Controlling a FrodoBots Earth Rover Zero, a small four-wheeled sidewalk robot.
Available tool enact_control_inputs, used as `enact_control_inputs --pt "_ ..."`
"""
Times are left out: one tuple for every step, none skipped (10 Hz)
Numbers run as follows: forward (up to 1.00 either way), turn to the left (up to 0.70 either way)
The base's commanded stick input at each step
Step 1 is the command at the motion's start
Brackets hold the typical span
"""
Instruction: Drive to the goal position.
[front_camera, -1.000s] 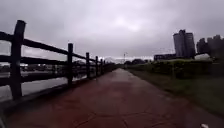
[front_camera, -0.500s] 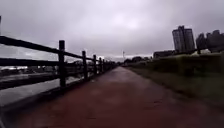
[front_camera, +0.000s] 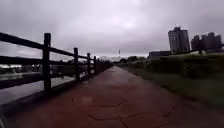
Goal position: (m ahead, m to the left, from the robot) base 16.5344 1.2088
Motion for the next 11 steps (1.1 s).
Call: enact_control_inputs --pt "1.00 -0.16" --pt "1.00 -0.33" --pt "1.00 -0.19" --pt "1.00 0.00" --pt "1.00 0.00" --pt "1.00 0.00" --pt "1.00 0.00" --pt "1.00 0.00" --pt "1.00 0.25" --pt "1.00 0.38" --pt "1.00 0.24"
